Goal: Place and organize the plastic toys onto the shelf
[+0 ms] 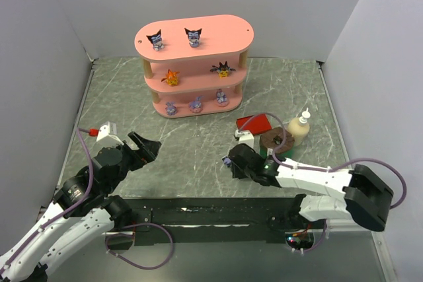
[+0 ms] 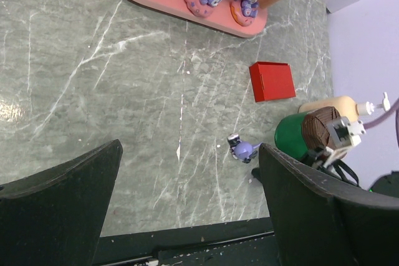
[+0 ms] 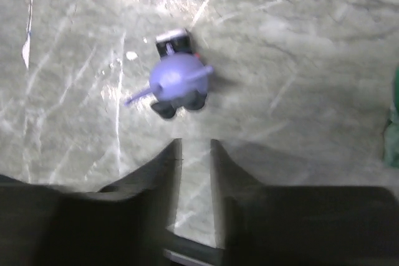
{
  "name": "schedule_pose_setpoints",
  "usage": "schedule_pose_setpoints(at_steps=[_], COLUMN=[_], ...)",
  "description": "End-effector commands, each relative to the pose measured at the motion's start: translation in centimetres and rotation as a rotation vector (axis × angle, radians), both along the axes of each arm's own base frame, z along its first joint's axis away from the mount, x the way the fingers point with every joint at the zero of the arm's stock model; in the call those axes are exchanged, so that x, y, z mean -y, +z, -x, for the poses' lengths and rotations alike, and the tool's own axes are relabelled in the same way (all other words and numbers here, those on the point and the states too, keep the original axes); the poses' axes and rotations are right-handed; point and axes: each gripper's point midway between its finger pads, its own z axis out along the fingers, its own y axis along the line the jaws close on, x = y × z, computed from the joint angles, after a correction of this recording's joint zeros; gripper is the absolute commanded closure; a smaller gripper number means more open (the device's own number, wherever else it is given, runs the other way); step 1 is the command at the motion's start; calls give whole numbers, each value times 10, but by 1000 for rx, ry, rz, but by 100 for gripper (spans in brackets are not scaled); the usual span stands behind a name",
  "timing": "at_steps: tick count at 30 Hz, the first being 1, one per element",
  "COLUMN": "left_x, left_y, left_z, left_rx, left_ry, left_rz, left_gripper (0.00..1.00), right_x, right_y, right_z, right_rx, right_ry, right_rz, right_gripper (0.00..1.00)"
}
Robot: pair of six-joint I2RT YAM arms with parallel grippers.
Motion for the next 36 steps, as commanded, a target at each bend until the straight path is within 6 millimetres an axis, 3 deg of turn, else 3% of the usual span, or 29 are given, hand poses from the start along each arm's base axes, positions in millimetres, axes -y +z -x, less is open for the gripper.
schedule_pose_setpoints(at_steps=[1,3,6,9,15,23,27,36], left_x=[0,-1,-1,-1,-1,-1,0,0], left_y=[3,2,3,3,1,2,1,0], left_z=[-2,-2,-2,-2,-2,-2,-2,-3], left_rx=[13,11,11,11,6,8,6,3], left_ry=[5,6,10,10,10,10,9,9], left_rz=[0,-2,2,2,-3,-1,-4,-7], left_gripper=[4,4,3,4,4,4,4,4], right_x=[13,8,1,-6,-22,-28,-27,-24], right_y=[3,4,-1,-7,-23,-41,-41,-34], right_z=[5,4,0,-9,-25,-34,-34,-30], right_rx=[61,84,117,132,146,135,129,126], right_ry=[50,83,136,161,188,180,174,159], right_rz=[19,-10,-9,26,75,126,129,114], right_gripper=[43,27,15,9,4,5,19,39])
